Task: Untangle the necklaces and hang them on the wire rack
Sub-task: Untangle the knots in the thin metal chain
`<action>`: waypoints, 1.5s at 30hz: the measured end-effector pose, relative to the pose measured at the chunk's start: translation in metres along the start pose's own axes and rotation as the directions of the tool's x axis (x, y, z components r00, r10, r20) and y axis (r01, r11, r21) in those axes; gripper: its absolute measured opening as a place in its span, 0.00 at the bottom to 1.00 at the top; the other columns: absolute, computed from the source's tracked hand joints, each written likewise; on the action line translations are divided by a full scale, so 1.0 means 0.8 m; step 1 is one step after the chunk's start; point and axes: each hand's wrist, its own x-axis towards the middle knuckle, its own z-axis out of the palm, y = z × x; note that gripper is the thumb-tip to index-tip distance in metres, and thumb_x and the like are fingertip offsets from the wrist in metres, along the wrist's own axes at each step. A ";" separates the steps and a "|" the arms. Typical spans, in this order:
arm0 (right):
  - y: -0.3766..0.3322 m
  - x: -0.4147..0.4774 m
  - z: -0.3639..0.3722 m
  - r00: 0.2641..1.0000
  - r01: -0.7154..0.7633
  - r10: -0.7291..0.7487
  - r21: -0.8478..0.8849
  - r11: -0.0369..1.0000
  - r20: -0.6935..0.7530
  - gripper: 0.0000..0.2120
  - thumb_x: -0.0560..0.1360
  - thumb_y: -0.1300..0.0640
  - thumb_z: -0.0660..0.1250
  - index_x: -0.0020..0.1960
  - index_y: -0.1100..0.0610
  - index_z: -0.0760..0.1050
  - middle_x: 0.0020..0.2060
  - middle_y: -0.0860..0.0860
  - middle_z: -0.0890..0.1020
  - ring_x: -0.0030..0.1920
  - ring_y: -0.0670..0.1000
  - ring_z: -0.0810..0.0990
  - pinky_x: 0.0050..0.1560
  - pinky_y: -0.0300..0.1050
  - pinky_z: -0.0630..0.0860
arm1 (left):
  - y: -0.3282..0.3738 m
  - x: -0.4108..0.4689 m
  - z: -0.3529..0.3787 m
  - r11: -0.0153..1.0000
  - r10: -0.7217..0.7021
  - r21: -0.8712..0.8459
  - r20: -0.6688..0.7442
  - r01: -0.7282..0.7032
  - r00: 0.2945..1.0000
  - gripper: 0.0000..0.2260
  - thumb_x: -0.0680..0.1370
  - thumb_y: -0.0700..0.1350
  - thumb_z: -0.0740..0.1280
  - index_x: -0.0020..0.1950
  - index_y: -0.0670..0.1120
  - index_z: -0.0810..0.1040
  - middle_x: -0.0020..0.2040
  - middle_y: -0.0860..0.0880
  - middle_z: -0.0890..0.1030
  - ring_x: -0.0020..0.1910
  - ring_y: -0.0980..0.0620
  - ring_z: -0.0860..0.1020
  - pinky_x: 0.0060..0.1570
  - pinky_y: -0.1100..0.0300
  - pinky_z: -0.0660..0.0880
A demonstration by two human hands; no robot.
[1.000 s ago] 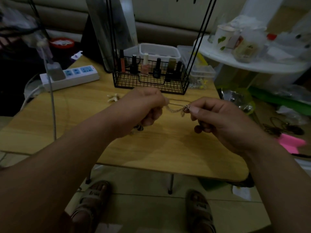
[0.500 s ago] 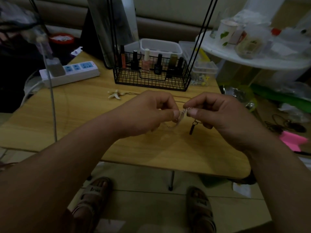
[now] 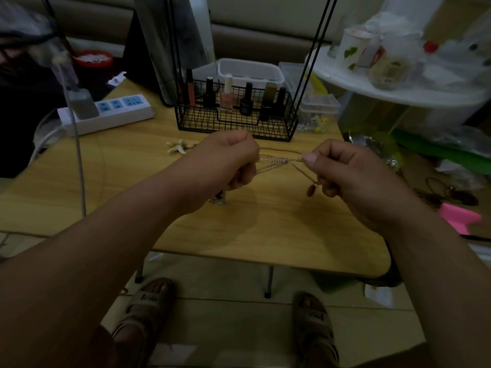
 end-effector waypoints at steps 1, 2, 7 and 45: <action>-0.001 0.001 0.000 1.000 -0.024 0.024 0.095 0.995 0.003 0.10 0.80 0.53 0.68 0.44 0.58 0.75 0.34 0.53 0.72 0.35 0.48 0.69 0.39 0.44 0.70 | -0.001 0.001 0.000 1.000 -0.003 -0.006 -0.015 0.002 1.000 0.08 0.81 0.41 0.63 0.42 0.44 0.75 0.32 0.49 0.77 0.33 0.51 0.70 0.34 0.56 0.66; -0.002 0.002 0.000 0.999 -0.048 0.047 0.186 0.981 0.009 0.10 0.81 0.54 0.66 0.44 0.58 0.74 0.34 0.51 0.72 0.36 0.48 0.69 0.41 0.45 0.69 | -0.002 0.002 0.001 1.000 -0.001 -0.017 -0.026 0.001 1.000 0.08 0.80 0.43 0.64 0.41 0.45 0.77 0.33 0.47 0.77 0.33 0.50 0.69 0.34 0.55 0.65; -0.004 0.006 0.010 0.994 -0.096 0.104 0.502 0.859 0.013 0.13 0.82 0.56 0.64 0.38 0.54 0.70 0.36 0.50 0.78 0.39 0.48 0.75 0.47 0.47 0.71 | -0.001 0.000 0.006 0.998 -0.004 -0.057 -0.021 0.003 1.000 0.08 0.76 0.50 0.66 0.38 0.53 0.80 0.50 0.29 0.80 0.35 0.46 0.67 0.37 0.48 0.63; -0.007 0.001 0.018 0.998 -0.068 0.053 0.452 0.890 0.045 0.06 0.80 0.54 0.67 0.46 0.54 0.73 0.37 0.50 0.79 0.26 0.45 0.64 0.30 0.41 0.70 | -0.004 -0.009 0.012 0.997 0.072 -0.047 0.248 -0.062 0.966 0.04 0.84 0.43 0.65 0.54 0.42 0.76 0.51 0.45 0.88 0.35 0.45 0.83 0.37 0.53 0.78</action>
